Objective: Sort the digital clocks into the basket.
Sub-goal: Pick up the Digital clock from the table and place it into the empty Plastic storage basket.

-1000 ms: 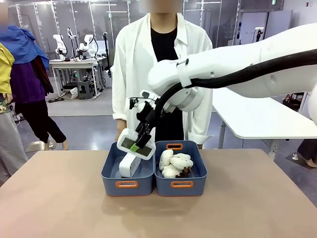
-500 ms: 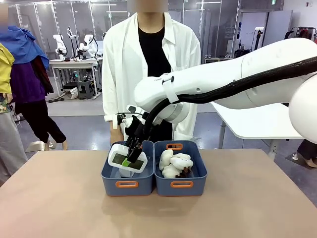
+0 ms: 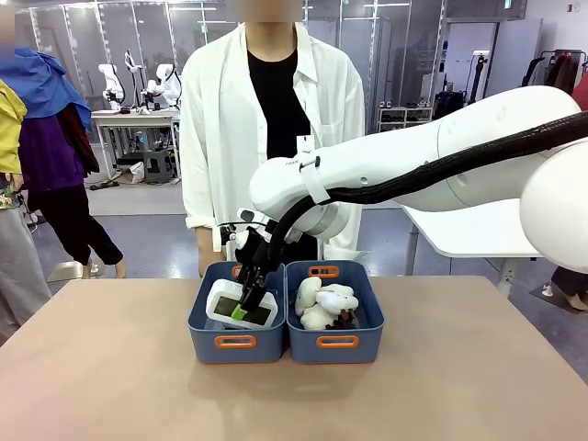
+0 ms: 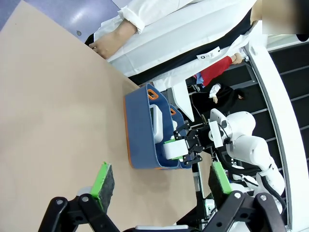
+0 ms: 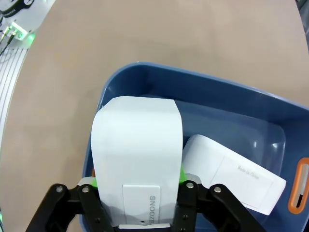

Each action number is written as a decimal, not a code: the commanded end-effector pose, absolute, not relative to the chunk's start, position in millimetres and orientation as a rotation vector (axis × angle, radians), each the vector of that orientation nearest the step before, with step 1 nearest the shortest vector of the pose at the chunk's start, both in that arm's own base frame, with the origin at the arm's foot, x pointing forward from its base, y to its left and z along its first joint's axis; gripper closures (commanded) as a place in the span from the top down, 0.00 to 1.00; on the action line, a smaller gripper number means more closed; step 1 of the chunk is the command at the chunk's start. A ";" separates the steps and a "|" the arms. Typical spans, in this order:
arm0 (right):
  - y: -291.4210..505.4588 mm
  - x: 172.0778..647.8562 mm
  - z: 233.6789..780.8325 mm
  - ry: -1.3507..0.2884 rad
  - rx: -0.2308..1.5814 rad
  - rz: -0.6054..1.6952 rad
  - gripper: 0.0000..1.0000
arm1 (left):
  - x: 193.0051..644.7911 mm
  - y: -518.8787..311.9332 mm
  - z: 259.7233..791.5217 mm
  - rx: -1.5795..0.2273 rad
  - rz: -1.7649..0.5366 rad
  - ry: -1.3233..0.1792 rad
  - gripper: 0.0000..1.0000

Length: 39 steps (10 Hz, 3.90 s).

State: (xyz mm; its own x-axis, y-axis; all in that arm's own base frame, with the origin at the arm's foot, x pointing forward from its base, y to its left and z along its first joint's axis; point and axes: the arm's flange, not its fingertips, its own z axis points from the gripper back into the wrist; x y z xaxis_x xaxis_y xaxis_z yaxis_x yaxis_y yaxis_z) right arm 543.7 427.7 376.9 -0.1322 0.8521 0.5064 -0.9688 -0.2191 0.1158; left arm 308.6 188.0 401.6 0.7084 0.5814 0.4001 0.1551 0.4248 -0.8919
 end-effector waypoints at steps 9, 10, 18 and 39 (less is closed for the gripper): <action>424.8 544.5 379.6 -0.265 0.548 1.708 1.00 | 306.1 189.4 406.1 -1.141 0.309 -0.765 1.00; 424.8 544.5 379.6 -0.265 0.548 1.708 1.00 | 306.1 189.4 406.1 -1.141 0.309 -0.765 1.00; 362.5 514.9 421.7 -0.361 0.618 1.640 1.00 | 306.1 189.4 406.1 -1.141 0.309 -0.765 1.00; -38.5 309.5 422.8 -0.274 1.280 0.370 1.00 | 306.1 189.4 406.1 -1.141 0.309 -0.765 1.00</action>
State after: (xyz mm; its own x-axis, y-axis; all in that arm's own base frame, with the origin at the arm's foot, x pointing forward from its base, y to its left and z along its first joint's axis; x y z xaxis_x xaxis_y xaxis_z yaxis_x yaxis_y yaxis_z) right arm 327.2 -17.1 409.9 0.8479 0.1784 0.4992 -0.5274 0.1885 0.8284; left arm 308.5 188.4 401.8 0.7077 0.5819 0.4006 0.1550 0.4253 -0.8917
